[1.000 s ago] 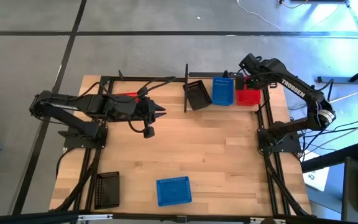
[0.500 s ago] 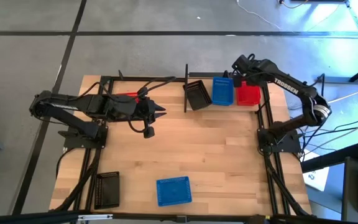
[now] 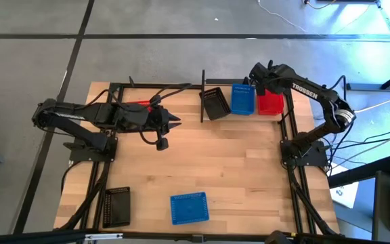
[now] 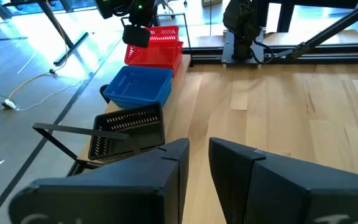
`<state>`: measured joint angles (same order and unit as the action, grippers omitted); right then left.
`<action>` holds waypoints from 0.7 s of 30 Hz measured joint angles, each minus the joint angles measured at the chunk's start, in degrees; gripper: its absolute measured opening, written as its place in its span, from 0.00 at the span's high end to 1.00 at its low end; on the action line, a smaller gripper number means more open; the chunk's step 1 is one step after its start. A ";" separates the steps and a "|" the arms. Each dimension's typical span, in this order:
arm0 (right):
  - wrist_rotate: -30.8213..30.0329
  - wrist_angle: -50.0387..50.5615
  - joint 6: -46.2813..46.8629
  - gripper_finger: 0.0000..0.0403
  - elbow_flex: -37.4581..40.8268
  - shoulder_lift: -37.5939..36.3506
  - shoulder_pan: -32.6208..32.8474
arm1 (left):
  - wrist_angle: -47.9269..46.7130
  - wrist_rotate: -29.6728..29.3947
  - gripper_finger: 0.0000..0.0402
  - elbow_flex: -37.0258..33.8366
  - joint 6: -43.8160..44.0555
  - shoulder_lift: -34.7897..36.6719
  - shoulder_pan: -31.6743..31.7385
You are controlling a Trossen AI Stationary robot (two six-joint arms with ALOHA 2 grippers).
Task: Stack baskets on shelf by color
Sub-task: Stack the bottom red bin on top of the other red bin on the shelf
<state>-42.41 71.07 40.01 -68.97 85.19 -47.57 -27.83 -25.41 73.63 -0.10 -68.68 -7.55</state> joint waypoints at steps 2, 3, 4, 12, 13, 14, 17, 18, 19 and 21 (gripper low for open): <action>-0.02 0.02 0.02 1.00 0.00 -0.02 -0.35 | 0.00 -0.02 0.86 0.00 0.02 -0.01 0.00; -0.06 -0.04 -0.01 1.00 0.00 -0.02 -0.54 | 0.00 -0.01 0.86 0.00 0.01 0.00 0.00; -0.14 -0.30 -0.19 1.00 0.00 -0.02 -0.79 | 0.00 0.00 0.86 0.00 -0.02 0.01 0.00; 2.44 -0.99 -1.33 1.00 0.00 0.30 -1.20 | 0.00 -0.02 0.86 0.00 -0.04 0.01 0.00; 3.48 -0.95 -1.35 1.00 0.00 0.66 -1.48 | 0.00 0.00 0.86 0.00 -0.04 -0.01 0.00; 4.45 -0.90 -1.42 1.00 0.00 1.20 -1.77 | 0.00 -0.02 0.86 0.00 -0.04 -0.01 0.00; 5.80 -0.64 -2.12 1.00 0.00 3.10 -2.50 | 0.00 -0.01 0.86 0.00 -0.05 -0.01 -0.17; 5.77 -0.69 -2.75 1.00 0.00 3.58 -2.54 | 0.00 -0.02 0.86 0.00 -0.07 -0.01 -0.35; 5.35 -0.85 -3.03 1.00 0.00 3.91 -2.51 | 0.01 -0.01 0.86 0.00 -0.07 -0.01 -0.49; 4.72 -1.16 -3.06 1.00 0.00 4.04 -1.96 | 0.00 0.04 0.86 0.00 -0.07 -0.01 -0.55</action>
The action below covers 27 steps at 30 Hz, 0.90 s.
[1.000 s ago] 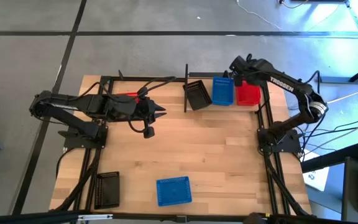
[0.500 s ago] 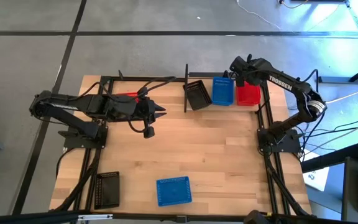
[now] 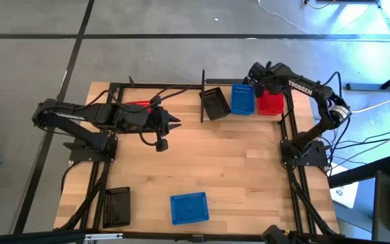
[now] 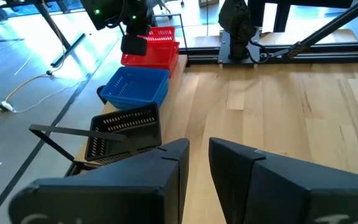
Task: Stack baskets on shelf by color
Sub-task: Stack the bottom red bin on top of the other red bin on the shelf
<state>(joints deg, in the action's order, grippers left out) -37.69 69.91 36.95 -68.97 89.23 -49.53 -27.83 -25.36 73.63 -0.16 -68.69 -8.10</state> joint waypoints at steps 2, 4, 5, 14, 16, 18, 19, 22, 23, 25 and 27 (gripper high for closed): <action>0.11 -0.80 -0.35 1.00 0.00 0.00 0.31 | 0.00 -0.02 0.86 0.00 0.00 0.00 0.02; 1.75 -2.32 -2.76 1.00 0.00 0.00 0.29 | 0.00 -0.04 0.86 0.00 0.00 0.00 0.04; 3.32 -3.22 -4.16 1.00 -0.01 0.13 0.24 | 0.00 -0.04 0.86 0.00 0.00 0.00 0.04; 15.18 -6.79 -9.59 1.00 -0.04 4.66 -1.21 | -0.02 -0.04 0.86 0.00 0.02 0.00 0.04; 16.59 -6.76 -10.67 1.00 -0.04 5.96 -1.21 | 0.00 -0.02 0.86 -0.01 0.02 0.00 0.02; 18.13 -6.76 -10.69 1.00 -0.04 7.03 -1.20 | 0.00 -0.02 0.86 -0.01 0.02 0.00 0.04; 18.94 -6.83 -10.65 1.00 -0.04 7.38 -1.13 | 0.00 -0.04 0.86 -0.02 0.02 0.00 0.04; 20.44 -7.63 -11.25 1.00 -0.04 7.85 -0.31 | 0.00 -0.02 0.86 -0.02 0.02 0.00 0.04; 20.73 -7.87 -11.76 1.00 -0.04 7.85 0.01 | 0.00 -0.02 0.86 -0.02 0.02 0.00 0.02; 21.21 -8.81 -12.49 1.00 -0.04 7.73 0.75 | 0.00 -0.04 0.86 -0.02 0.02 0.00 0.04; 21.98 -9.49 -13.65 1.00 -0.04 7.52 1.27 | 0.01 -0.04 0.86 -0.02 0.00 0.00 0.04</action>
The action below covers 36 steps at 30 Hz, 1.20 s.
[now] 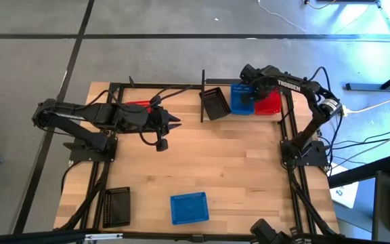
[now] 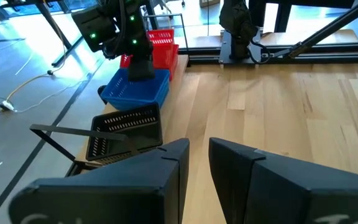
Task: Stack baskets on shelf by color
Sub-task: Stack the bottom red bin on top of the other red bin on the shelf
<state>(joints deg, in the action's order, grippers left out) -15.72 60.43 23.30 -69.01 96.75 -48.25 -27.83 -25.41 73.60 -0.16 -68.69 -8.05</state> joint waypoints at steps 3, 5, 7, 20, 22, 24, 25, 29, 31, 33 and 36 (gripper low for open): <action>0.33 -0.26 0.23 1.00 0.00 -0.04 0.21 | -0.01 0.02 0.86 0.00 0.00 0.00 0.00; -1.21 0.30 1.82 1.00 0.00 -0.11 0.20 | -0.01 0.00 0.86 0.02 0.00 0.00 0.00; -3.69 2.08 3.25 1.00 0.00 -0.74 0.21 | 0.00 0.01 0.86 0.01 0.00 0.00 -0.01; -14.93 7.08 4.89 1.00 -4.25 -10.44 2.40 | -0.01 0.00 0.86 0.01 -0.44 0.00 0.00; -17.22 8.30 5.84 1.00 -4.33 -11.14 2.39 | -0.01 0.00 0.86 0.02 -0.44 0.00 0.00; -19.27 9.64 7.38 1.00 -4.33 -11.47 2.37 | -0.01 0.00 0.86 0.01 -0.44 0.00 0.00; -19.77 10.23 8.06 1.00 -4.33 -11.52 2.37 | -0.01 0.01 0.86 0.00 -0.44 0.00 0.00; -20.09 10.59 8.65 1.00 -3.73 -11.49 2.18 | 0.01 0.00 0.86 0.00 -0.39 0.00 0.00; -20.18 10.76 9.51 1.00 -3.30 -11.48 1.80 | 0.01 0.00 0.86 0.00 -0.39 0.00 0.00; -20.20 10.95 9.55 1.00 -2.70 -11.48 1.23 | 0.01 0.00 0.86 0.00 -0.20 0.00 0.00; -20.07 11.21 10.34 1.00 -1.50 -11.48 0.45 | 0.01 0.00 0.86 0.00 -0.07 0.00 0.00</action>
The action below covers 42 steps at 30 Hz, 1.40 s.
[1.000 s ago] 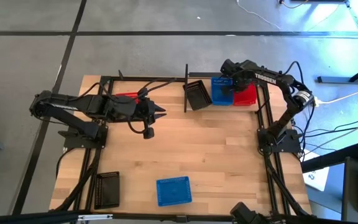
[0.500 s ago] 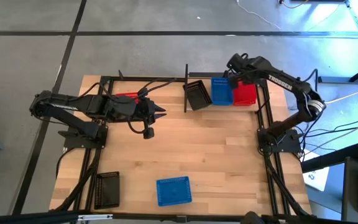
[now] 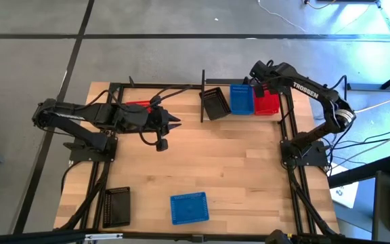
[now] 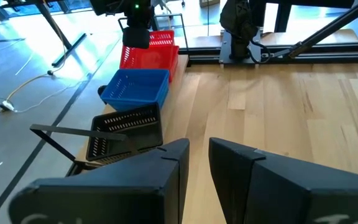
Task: Stack baskets on shelf by color
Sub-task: Stack the bottom red bin on top of the other red bin on the shelf, then stack the black bin on top of the other stacked black bin on the shelf
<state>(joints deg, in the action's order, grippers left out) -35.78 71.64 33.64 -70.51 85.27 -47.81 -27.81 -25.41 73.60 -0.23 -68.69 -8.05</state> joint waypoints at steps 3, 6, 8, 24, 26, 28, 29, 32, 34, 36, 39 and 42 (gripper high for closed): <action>1.70 0.05 0.62 1.00 1.24 0.00 -0.65 | 0.00 0.00 0.86 0.02 0.04 0.00 0.00; 2.89 -0.51 0.57 1.00 2.38 0.02 -0.81 | 0.00 0.00 0.86 0.00 0.04 0.00 0.00; 3.17 -0.59 0.55 1.00 2.87 0.07 -0.79 | 0.00 0.00 0.86 0.00 0.04 0.00 0.00; 2.29 -2.72 -1.33 1.00 0.61 0.01 0.93 | 0.00 0.00 0.86 0.00 0.04 0.00 0.00; 2.93 -3.48 -1.40 1.00 1.72 0.20 0.90 | 0.02 0.00 0.86 0.00 0.07 0.00 0.00; 2.88 -3.76 -1.30 1.00 2.96 0.31 0.72 | 0.00 0.00 0.86 0.00 0.07 0.00 0.00; 2.91 -3.65 -1.28 1.00 3.49 0.31 0.47 | 0.02 0.00 0.86 0.00 0.07 0.00 0.00; 2.95 -4.23 -1.31 1.00 4.95 0.31 0.06 | 0.01 0.00 0.86 0.01 0.07 0.00 0.00; 4.21 -5.04 -1.35 1.00 5.55 0.31 -0.12 | 0.01 0.00 0.86 0.00 0.07 0.00 0.00; 4.76 -5.44 -2.29 1.00 5.61 0.31 -0.16 | 0.00 0.00 0.86 0.02 0.07 0.00 0.00; 4.60 -5.05 -2.74 1.00 3.66 0.06 0.62 | 0.00 0.00 0.86 0.00 0.06 0.00 0.00; 4.44 -4.66 -4.48 1.00 0.01 -1.40 2.59 | -0.02 -0.01 0.86 0.00 0.24 0.00 0.01</action>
<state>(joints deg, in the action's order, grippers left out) -31.35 66.97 29.16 -70.50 83.87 -45.22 -27.83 -25.42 73.60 0.01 -68.69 -8.04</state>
